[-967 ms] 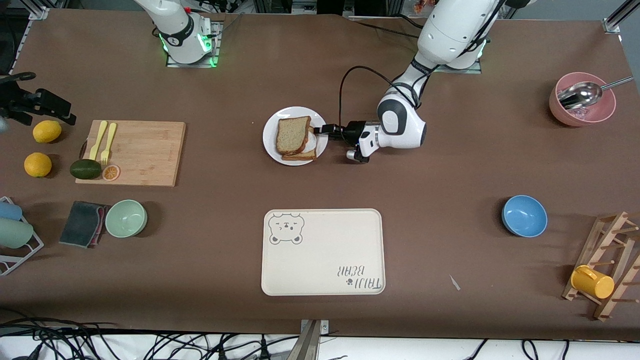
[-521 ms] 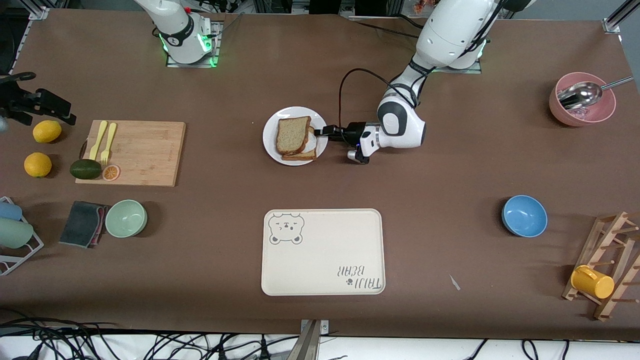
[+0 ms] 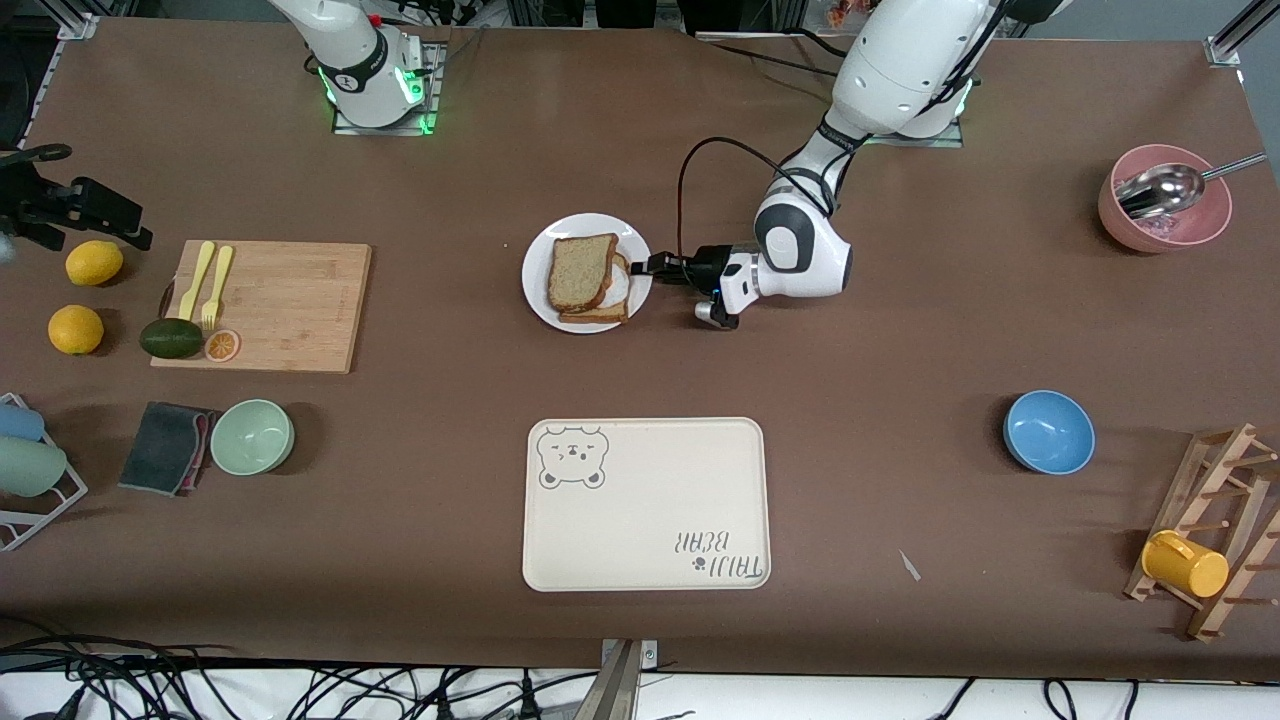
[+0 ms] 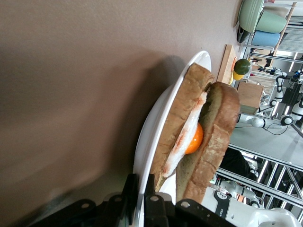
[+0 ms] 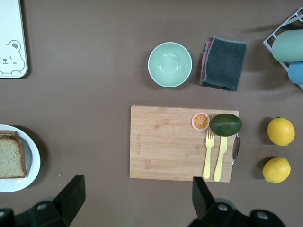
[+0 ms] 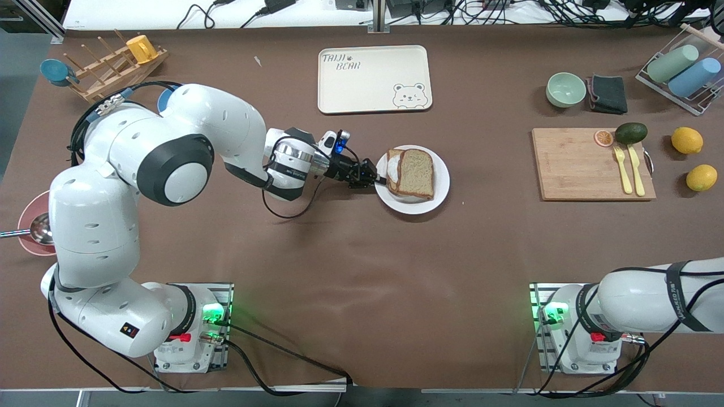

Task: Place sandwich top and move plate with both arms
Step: 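Close the left gripper on the plate rim, then slide the plate with the left gripper onto the bear tray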

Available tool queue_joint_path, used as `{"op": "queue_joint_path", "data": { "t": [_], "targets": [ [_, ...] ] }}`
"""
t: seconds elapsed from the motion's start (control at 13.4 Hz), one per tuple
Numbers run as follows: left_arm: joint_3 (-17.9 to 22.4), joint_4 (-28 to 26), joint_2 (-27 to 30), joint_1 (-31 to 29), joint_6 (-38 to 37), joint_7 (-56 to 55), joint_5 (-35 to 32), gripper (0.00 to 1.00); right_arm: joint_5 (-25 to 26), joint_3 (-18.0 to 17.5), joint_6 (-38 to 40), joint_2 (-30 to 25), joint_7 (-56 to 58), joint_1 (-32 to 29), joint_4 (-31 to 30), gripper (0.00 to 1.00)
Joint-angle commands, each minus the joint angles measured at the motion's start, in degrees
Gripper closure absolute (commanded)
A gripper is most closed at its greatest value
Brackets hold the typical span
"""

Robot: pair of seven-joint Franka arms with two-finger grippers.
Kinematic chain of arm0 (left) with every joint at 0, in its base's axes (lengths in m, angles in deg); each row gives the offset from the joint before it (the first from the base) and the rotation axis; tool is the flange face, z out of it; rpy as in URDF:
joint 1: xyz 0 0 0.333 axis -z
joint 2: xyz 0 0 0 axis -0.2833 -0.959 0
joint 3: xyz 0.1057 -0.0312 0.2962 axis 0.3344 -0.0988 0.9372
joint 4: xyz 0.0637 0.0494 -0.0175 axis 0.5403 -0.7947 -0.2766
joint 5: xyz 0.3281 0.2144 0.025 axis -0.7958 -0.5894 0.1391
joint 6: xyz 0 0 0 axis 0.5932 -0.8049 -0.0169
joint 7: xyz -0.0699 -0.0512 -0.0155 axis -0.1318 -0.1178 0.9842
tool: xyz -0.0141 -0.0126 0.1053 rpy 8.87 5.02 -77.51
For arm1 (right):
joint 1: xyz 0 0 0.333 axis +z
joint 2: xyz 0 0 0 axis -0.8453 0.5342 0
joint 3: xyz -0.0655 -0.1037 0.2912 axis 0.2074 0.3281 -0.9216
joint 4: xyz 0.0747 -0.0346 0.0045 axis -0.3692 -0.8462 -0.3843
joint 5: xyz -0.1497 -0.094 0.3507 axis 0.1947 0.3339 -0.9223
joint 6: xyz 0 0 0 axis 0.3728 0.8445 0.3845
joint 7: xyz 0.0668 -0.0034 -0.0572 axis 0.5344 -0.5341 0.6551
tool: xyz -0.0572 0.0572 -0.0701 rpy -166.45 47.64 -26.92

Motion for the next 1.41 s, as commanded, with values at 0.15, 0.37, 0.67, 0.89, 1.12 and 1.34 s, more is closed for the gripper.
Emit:
{"op": "queue_joint_path", "data": {
  "t": [0.15, 0.37, 0.67, 0.89, 1.12, 1.34],
  "targets": [
    [-0.1, 0.7, 0.1, 0.1, 0.4, 2.8, 1.7, 1.0, -1.0, -0.3, 0.4, -0.8, 0.0, -0.4, -0.4, 0.0],
    [-0.1, 0.8, 0.2, 0.0, 0.4, 2.8, 1.7, 1.0, -1.0, -0.3, 0.4, -0.8, 0.0, -0.4, -0.4, 0.0],
    [0.1, 2.7, 0.5, -1.2, 0.4, 2.6, 1.7, 1.0, -1.0, -0.3, 0.4, -0.8, 0.0, -0.4, -0.4, 0.0],
    [1.4, 4.6, 0.6, -1.4, 0.4, 2.2, 1.6, 1.0, -1.1, -0.3, 0.4, -0.8, 0.0, -0.4, -0.4, 0.0],
    [4.1, 7.0, 0.7, -1.4, 0.4, 1.8, 1.5, 1.0, -1.1, -0.3, 0.4, -0.8, 0.0, -0.4, -0.4, 0.0],
    [6.9, 10.4, 0.4, -1.3, 0.3, -0.3, -1.5, 1.0, -1.1, -0.3, 0.4, -0.8, 0.0, -0.4, -0.4, 0.0]
  ]
}}
